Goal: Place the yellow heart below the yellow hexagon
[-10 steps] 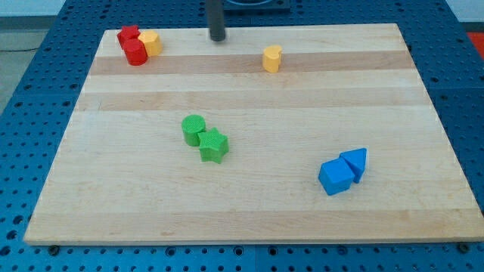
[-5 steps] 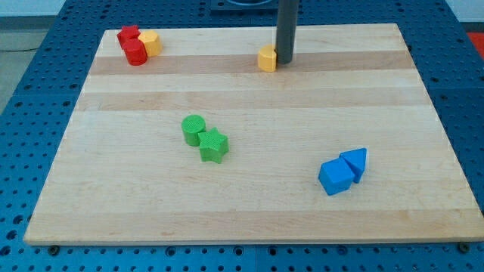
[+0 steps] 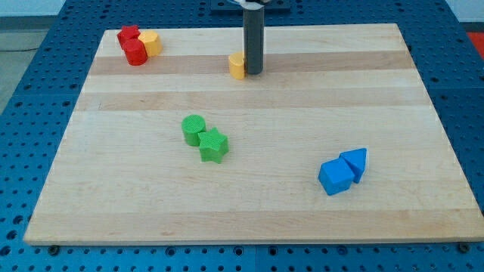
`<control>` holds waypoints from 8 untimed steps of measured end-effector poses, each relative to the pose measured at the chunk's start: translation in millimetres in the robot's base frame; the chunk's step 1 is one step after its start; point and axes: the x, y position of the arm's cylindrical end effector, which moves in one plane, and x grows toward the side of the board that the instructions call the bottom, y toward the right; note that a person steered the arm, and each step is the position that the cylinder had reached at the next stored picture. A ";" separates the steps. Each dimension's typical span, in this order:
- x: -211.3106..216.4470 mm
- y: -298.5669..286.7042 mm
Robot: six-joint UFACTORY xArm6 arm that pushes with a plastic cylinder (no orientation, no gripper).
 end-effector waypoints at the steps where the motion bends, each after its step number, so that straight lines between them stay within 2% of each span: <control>1: 0.0 -17.1; 8: -8.7 -164.2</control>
